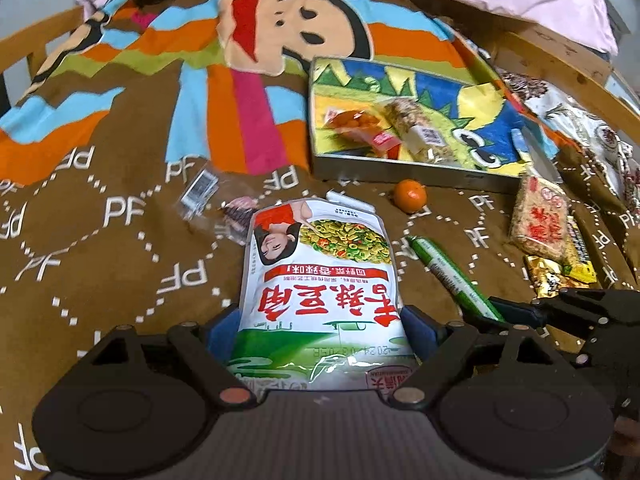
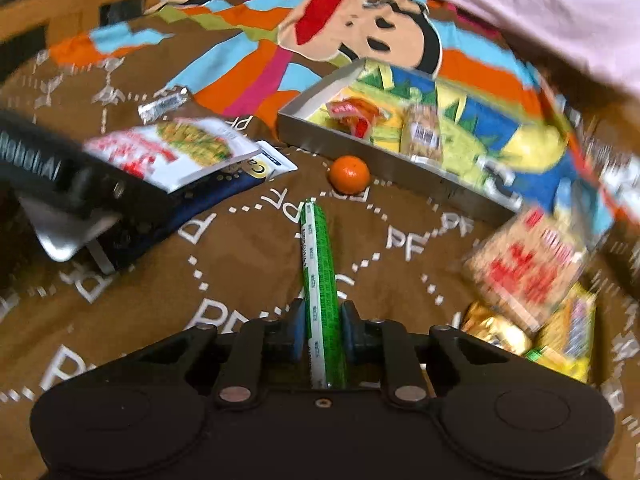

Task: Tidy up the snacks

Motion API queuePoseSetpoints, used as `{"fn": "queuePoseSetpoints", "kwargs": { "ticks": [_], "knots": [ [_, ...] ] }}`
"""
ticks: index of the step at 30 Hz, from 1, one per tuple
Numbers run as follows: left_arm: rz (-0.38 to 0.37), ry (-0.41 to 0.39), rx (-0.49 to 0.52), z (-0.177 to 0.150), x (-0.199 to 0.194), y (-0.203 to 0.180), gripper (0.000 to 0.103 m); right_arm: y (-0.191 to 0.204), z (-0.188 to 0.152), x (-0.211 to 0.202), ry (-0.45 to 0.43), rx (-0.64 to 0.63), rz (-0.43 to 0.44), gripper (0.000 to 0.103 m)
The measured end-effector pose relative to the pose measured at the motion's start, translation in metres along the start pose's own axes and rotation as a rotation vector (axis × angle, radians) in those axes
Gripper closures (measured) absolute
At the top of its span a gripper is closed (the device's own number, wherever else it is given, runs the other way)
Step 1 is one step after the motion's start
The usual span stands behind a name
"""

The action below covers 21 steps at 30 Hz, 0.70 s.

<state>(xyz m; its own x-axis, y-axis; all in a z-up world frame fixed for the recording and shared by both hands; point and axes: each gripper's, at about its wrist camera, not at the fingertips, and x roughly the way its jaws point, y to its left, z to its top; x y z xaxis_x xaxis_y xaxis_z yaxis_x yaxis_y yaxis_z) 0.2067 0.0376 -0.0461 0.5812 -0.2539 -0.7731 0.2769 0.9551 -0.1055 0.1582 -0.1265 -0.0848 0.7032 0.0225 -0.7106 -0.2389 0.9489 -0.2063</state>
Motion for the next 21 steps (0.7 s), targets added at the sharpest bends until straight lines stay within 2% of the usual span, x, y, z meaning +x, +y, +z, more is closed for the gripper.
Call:
{"fn": "queuePoseSetpoints", "kwargs": {
  "ticks": [3, 7, 11, 14, 17, 21],
  "knots": [
    [-0.015, -0.020, 0.006, -0.001, -0.005, -0.003, 0.016, 0.015, -0.004, -0.005, -0.048, -0.132, -0.097, 0.084],
    [-0.023, -0.061, -0.001, 0.001, -0.012, -0.003, 0.016, 0.021, -0.007, -0.011, -0.107, -0.212, -0.174, 0.084],
    [-0.031, -0.119, -0.034, 0.004, -0.017, 0.000, 0.016, 0.021, -0.008, -0.013, -0.140, -0.262, -0.225, 0.084],
    [-0.027, -0.157, -0.048, 0.008, -0.019, 0.001, 0.016, 0.024, -0.011, -0.008, -0.134, -0.311, -0.247, 0.084],
    [-0.024, -0.175, -0.063, 0.011, -0.017, 0.003, 0.016, 0.027, -0.014, -0.002, -0.125, -0.344, -0.258, 0.084],
    [-0.027, -0.191, -0.090, 0.015, -0.014, 0.007, 0.016, 0.034, -0.016, 0.001, -0.147, -0.409, -0.314, 0.084]
  ]
}}
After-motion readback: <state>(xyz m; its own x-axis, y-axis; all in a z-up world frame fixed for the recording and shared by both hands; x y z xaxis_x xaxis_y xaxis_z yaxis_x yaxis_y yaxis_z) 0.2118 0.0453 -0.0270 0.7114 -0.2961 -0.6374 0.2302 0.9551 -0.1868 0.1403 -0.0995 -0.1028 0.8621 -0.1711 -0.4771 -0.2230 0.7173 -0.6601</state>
